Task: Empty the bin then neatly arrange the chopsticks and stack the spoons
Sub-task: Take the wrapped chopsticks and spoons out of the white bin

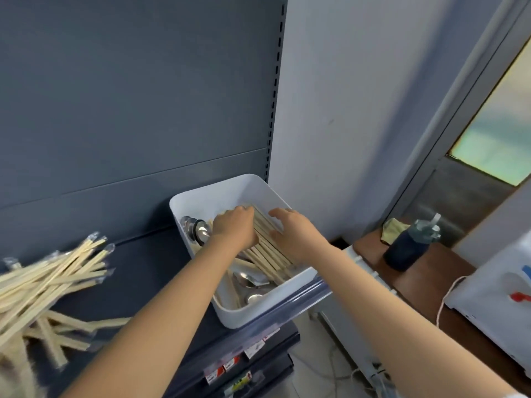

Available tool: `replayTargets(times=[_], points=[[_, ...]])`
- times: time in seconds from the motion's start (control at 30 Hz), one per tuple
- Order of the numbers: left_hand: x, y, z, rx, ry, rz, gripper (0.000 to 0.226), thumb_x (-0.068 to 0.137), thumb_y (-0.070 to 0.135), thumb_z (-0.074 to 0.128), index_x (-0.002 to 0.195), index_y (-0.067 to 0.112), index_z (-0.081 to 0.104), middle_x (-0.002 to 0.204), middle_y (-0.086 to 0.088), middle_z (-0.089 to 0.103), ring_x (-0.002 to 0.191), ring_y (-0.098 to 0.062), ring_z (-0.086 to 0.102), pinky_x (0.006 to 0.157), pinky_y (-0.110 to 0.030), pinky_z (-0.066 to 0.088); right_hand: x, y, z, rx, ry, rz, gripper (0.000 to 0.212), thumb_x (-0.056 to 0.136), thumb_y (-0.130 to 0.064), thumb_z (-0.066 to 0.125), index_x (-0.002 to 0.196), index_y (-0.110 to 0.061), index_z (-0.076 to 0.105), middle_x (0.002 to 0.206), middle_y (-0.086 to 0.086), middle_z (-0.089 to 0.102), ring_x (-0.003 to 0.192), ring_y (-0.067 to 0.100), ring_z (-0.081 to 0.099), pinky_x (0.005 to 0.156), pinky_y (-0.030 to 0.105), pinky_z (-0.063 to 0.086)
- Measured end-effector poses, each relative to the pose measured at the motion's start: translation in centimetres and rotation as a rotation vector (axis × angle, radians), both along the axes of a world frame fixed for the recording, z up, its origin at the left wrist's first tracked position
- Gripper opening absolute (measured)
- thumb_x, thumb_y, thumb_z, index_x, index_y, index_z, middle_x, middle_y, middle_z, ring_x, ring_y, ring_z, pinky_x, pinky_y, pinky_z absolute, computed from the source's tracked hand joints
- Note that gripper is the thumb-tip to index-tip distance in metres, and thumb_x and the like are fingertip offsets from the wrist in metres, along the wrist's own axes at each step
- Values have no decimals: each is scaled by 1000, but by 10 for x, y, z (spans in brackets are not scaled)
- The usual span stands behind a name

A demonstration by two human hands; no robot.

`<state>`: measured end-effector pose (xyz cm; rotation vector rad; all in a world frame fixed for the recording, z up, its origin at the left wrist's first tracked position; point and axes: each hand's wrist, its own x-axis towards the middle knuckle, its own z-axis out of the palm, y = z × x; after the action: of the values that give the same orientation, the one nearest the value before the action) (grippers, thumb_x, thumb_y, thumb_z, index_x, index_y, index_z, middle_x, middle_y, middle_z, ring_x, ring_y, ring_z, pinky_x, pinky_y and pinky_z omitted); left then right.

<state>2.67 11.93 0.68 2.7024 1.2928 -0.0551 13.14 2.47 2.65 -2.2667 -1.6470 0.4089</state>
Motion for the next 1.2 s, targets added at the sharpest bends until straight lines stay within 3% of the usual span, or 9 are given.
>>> replayTargets(times=[0.2, 0.4, 0.47, 0.57, 0.77, 0.93, 1.03, 1.1, 1.2], points=[[3, 31, -32, -71, -80, 122, 47, 89, 25, 53, 134, 16, 42, 133, -5, 48, 117, -27, 52, 84, -38, 46, 21, 64, -36, -182, 72, 59, 44, 95, -17, 49, 134, -3, 35, 132, 17, 50, 119, 33, 48, 90, 34, 39], [10, 37, -51, -103, 0, 237, 45, 88, 26, 53, 130, 12, 45, 130, -8, 50, 114, -33, 54, 91, -42, 45, 34, 112, -63, -356, 115, 82, 41, 96, -9, 41, 134, 6, 36, 135, 24, 44, 125, 36, 45, 92, 33, 38], [14, 35, -55, -66, -38, 295, 44, 90, 29, 51, 131, 12, 46, 128, -8, 53, 114, -31, 54, 93, -42, 43, 36, 121, -68, -340, 103, 105, 44, 95, -10, 44, 133, 8, 35, 138, 24, 42, 128, 35, 42, 99, 33, 36], [23, 35, -56, 64, -127, 381, 43, 91, 29, 49, 131, 14, 50, 126, -6, 57, 114, -28, 54, 94, -38, 40, 41, 132, -76, -330, 190, 109, 47, 90, -19, 56, 129, 2, 41, 134, 18, 49, 123, 32, 49, 95, 31, 41], [38, 26, -52, 162, -368, 530, 36, 88, 16, 57, 123, 11, 60, 120, -7, 62, 110, -28, 57, 94, -37, 43, 44, 143, -80, -402, 277, 304, 30, 94, -16, 44, 116, 3, 53, 121, 17, 59, 112, 31, 57, 84, 32, 45], [39, 19, -49, 177, -654, 736, 24, 89, 16, 61, 112, 10, 65, 112, -4, 64, 104, -21, 59, 91, -30, 43, 47, 145, -71, -237, 298, 303, 29, 97, -24, 44, 114, -2, 52, 119, 16, 58, 108, 34, 58, 81, 33, 44], [46, 18, -39, 71, -790, 853, 29, 91, 21, 63, 117, 9, 62, 112, -3, 61, 94, -18, 60, 88, -29, 46, 56, 151, -53, -86, 342, 330, 29, 100, -28, 41, 112, -4, 53, 101, 11, 61, 91, 31, 59, 69, 30, 39], [50, 18, -32, -19, -845, 886, 32, 92, 26, 61, 120, 10, 60, 111, 2, 58, 90, -14, 58, 87, -27, 46, 60, 157, -41, -32, 483, 339, 29, 100, -33, 44, 105, -6, 56, 87, 6, 59, 79, 27, 56, 65, 29, 38], [53, 16, -19, -189, -998, 902, 32, 94, 34, 56, 120, 15, 58, 111, 2, 62, 87, -13, 60, 80, -27, 49, 60, 162, -26, 42, 764, 368, 26, 92, -33, 61, 79, -10, 60, 68, 1, 60, 68, 23, 60, 60, 29, 44]])
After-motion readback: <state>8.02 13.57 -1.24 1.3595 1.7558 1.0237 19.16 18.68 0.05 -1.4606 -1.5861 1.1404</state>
